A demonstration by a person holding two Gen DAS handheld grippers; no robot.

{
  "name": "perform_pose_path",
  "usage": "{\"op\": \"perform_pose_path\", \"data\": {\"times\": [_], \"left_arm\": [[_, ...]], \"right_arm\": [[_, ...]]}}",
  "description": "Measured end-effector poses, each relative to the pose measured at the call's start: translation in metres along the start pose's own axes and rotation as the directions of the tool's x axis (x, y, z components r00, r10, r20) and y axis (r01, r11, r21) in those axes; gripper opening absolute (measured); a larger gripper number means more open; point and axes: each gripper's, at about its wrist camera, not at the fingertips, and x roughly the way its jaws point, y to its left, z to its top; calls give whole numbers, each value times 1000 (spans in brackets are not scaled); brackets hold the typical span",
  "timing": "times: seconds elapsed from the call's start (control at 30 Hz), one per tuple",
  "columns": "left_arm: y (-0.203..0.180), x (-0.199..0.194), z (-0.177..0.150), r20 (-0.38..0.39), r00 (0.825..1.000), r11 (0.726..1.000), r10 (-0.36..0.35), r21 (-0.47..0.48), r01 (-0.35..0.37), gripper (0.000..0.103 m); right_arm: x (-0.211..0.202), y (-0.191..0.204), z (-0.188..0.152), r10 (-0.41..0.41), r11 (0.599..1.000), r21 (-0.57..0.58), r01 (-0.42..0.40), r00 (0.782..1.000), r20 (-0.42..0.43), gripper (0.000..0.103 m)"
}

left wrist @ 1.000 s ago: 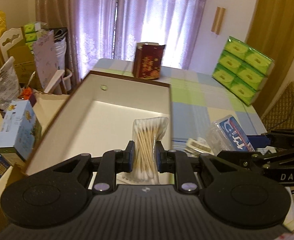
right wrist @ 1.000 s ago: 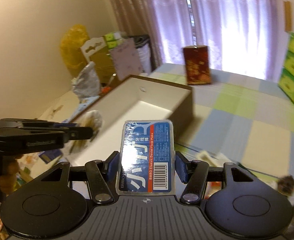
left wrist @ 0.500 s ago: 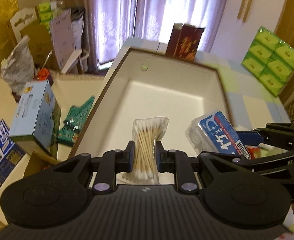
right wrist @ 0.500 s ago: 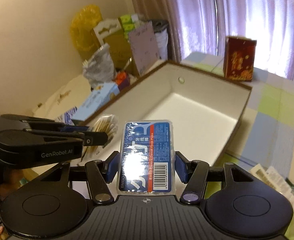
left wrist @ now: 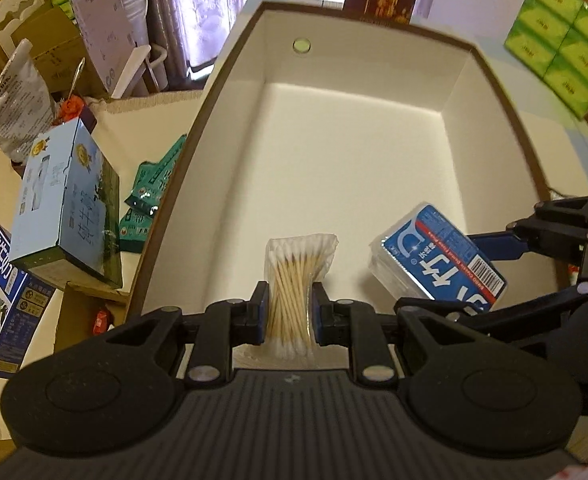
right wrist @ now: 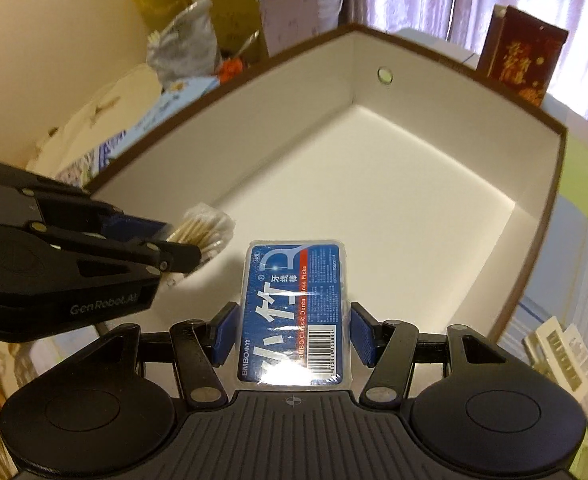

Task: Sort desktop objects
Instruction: 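Carry the swab bag and floss pack with both tools over the open box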

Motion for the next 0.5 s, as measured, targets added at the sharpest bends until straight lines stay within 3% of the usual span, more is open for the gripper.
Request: {"op": "perform_pose_path", "data": {"times": [0.23,0.33,0.37,0.43,0.5], "left_arm": [[0,8,1,-19,1000,1000,-4,19,5,17],[0,8,2,-22,1000,1000,-9,17,9,22],[0,7,2,-20,1000,1000,-9,17,9,28],[0,4,2,-10,1000,1000,-3,20,3,36],[0,2,4,0,1000,1000,1,20,-1,39]], "right_arm": [[14,-4,-1,3,1000,1,-3,999,-33,55],[13,-4,2,10,1000,-5,-10,999,-31,56],[12,-4,2,15,1000,-9,-15,1000,-25,58],[7,-4,1,11,1000,-12,-11,1000,-7,75],[3,-1,-1,13,1000,-29,-12,1000,13,79]]}}
